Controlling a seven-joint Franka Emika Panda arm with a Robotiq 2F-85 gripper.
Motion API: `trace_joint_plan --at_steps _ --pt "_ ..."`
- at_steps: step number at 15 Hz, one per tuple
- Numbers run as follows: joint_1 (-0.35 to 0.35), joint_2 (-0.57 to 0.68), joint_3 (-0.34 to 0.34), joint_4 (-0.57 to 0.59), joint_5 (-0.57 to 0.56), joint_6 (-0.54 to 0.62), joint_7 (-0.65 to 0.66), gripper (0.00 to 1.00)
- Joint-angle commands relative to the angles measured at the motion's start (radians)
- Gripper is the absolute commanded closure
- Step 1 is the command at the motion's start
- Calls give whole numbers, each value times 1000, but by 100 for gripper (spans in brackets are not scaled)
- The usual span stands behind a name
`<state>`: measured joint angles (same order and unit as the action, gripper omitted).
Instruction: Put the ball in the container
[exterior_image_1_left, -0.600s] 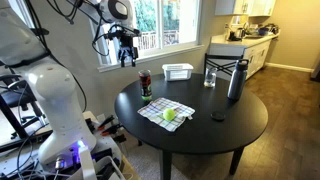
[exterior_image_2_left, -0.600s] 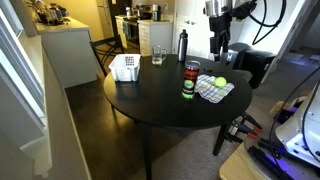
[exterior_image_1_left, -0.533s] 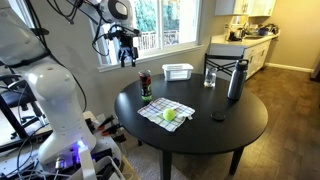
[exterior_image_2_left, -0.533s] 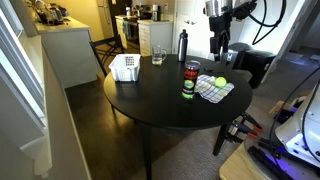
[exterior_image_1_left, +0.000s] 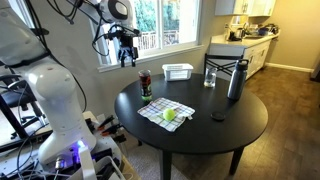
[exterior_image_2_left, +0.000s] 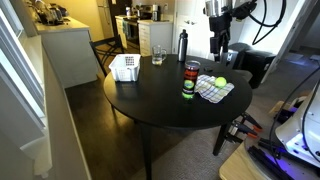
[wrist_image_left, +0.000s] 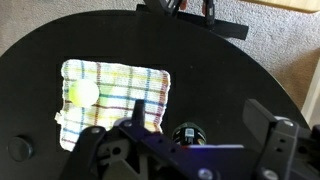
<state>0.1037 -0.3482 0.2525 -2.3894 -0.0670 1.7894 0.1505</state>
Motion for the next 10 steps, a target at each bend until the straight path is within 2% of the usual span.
trace_joint_plan --at_steps 1,4,10 --pt "28 -39 -49 -37 19 8 -52 0" --pt "20 -69 -113 -70 51 26 -117 0" --pt "-34 -137 -337 -132 169 80 -373 0"
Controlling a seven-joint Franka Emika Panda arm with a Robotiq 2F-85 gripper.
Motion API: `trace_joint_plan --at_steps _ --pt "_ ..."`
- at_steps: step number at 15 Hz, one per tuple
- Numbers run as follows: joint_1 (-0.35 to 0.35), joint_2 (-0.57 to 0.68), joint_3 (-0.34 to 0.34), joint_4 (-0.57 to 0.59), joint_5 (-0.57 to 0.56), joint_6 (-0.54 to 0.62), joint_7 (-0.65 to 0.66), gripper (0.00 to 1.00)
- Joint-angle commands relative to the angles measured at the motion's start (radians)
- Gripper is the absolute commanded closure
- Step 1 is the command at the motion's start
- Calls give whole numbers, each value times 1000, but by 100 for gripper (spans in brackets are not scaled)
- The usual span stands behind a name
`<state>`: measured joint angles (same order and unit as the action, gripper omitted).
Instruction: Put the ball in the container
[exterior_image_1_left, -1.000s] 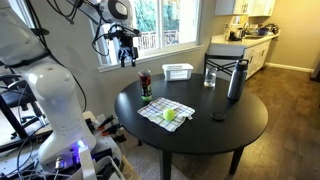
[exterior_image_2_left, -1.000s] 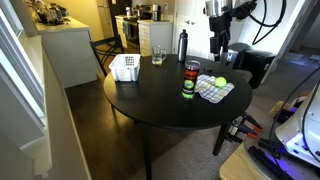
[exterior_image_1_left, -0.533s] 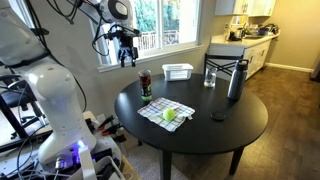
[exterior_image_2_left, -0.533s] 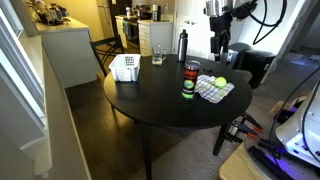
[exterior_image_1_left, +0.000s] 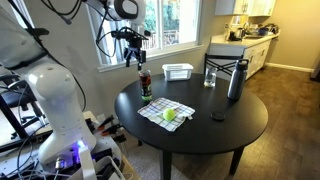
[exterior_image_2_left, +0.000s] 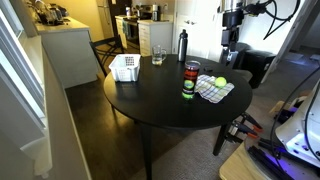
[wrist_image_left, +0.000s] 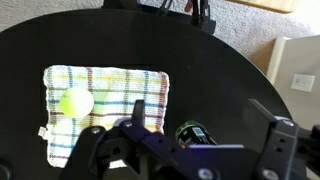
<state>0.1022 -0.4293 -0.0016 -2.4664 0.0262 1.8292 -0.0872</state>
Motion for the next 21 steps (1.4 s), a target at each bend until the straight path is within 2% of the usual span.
trace_joint_plan --at_steps 1,5,9,16,21 --pt "-43 -58 -121 -66 102 54 -182 0" --pt "-77 -21 -233 -112 187 170 -352 0" --pt "-92 47 -302 -150 238 291 -476 0" --pt "-137 171 -338 -145 279 389 -500 0" --pt "-164 175 -309 -145 256 360 -465 0"
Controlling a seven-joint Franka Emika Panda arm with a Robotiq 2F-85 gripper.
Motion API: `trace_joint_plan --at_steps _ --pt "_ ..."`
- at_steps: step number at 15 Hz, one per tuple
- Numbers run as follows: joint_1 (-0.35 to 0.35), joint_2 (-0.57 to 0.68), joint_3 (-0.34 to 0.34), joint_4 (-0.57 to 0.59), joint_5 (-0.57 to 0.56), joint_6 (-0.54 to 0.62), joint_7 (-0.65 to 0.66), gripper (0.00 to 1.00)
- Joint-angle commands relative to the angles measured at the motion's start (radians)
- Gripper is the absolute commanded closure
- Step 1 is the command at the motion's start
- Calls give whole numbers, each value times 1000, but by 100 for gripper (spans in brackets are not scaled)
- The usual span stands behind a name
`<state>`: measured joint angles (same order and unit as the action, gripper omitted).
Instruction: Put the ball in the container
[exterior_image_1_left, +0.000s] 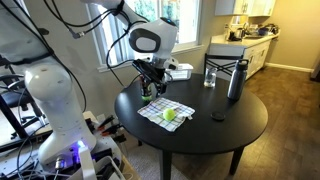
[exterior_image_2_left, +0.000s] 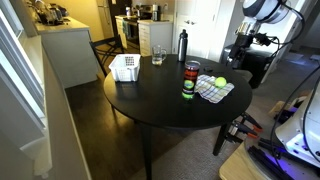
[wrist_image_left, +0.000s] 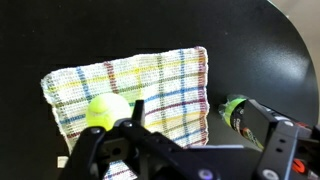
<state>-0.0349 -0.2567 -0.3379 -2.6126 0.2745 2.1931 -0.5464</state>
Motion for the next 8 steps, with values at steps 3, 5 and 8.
trace_joint_plan --at_steps 3,5,8 --pt "-27 2 32 4 7 -4 -5 0" --pt "-27 2 33 4 7 -4 -5 0" --pt "-28 49 26 9 26 25 -11 0"
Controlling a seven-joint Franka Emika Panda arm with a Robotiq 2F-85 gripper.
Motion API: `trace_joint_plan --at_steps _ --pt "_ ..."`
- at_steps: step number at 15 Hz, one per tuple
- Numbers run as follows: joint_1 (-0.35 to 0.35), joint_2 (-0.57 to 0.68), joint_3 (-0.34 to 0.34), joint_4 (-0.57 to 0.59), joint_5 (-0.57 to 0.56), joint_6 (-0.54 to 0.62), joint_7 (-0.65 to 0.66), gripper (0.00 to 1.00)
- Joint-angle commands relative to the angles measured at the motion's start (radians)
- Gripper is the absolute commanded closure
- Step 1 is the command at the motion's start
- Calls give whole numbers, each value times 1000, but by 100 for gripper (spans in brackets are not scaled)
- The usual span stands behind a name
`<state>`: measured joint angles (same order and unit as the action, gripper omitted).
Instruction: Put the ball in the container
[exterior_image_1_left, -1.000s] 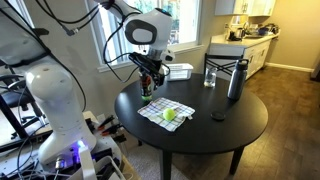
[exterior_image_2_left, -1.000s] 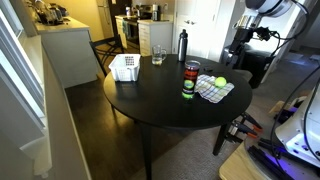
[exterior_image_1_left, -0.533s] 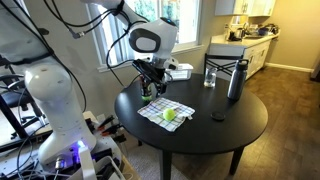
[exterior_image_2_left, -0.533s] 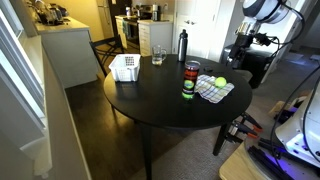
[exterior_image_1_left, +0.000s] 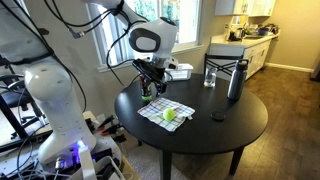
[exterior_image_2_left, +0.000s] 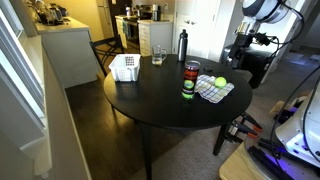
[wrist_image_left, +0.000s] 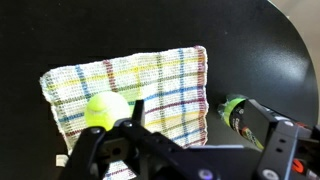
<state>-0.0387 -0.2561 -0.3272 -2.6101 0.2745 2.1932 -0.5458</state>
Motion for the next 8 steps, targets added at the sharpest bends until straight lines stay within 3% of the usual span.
trace_joint_plan --at_steps 1,8 --pt "-28 75 10 11 31 35 -11 0" --pt "-103 260 19 37 27 156 -13 0"
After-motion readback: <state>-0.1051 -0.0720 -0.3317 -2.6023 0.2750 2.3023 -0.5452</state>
